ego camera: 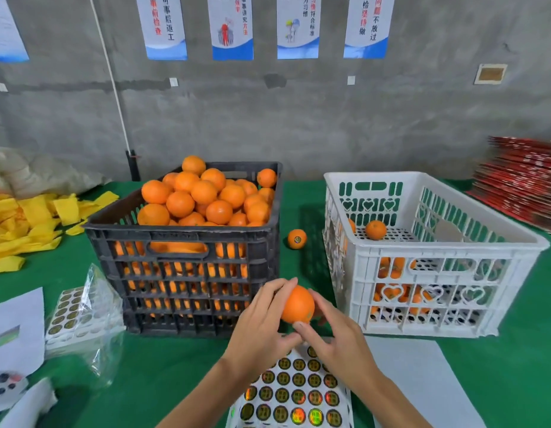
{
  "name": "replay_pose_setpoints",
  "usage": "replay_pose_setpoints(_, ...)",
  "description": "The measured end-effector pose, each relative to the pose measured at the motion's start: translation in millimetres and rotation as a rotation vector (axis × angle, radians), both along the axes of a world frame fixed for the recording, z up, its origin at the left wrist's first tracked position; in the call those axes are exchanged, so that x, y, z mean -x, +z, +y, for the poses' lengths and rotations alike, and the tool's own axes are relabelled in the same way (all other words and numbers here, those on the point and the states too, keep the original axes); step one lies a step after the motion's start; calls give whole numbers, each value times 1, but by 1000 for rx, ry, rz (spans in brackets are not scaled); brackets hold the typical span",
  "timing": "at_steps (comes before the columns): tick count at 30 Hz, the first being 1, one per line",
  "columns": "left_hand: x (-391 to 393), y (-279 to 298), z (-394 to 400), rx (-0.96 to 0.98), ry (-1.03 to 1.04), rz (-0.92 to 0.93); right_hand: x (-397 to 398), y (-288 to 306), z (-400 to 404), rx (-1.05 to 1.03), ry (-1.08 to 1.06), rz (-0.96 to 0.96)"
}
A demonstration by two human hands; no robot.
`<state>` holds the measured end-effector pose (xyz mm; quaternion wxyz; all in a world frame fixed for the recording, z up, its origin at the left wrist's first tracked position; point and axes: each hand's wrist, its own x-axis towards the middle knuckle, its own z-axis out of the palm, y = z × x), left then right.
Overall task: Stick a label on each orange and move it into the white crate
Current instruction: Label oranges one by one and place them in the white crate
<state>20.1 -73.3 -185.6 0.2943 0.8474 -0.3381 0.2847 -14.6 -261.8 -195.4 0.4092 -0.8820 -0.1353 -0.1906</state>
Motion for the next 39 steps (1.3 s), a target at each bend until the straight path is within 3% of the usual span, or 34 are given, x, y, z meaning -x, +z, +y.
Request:
replay_pose_setpoints(4,0,-34,5,-53,49,180,-3,-21,-6,174,28,122)
replay_pose_setpoints(9,8,-49,3,172,87,388,-3,-25,-20,217,141,247)
replay_pose_setpoints(16,13,-47,3,169,74,418,-3,-32,-27,312,292,359)
replay_pose_setpoints(30,12,-54,6,373,4,439,5,-40,-26,295,296,281)
replay_pose_setpoints(39,12,-63,7,545,-122,690,3,-37,-22,398,318,299)
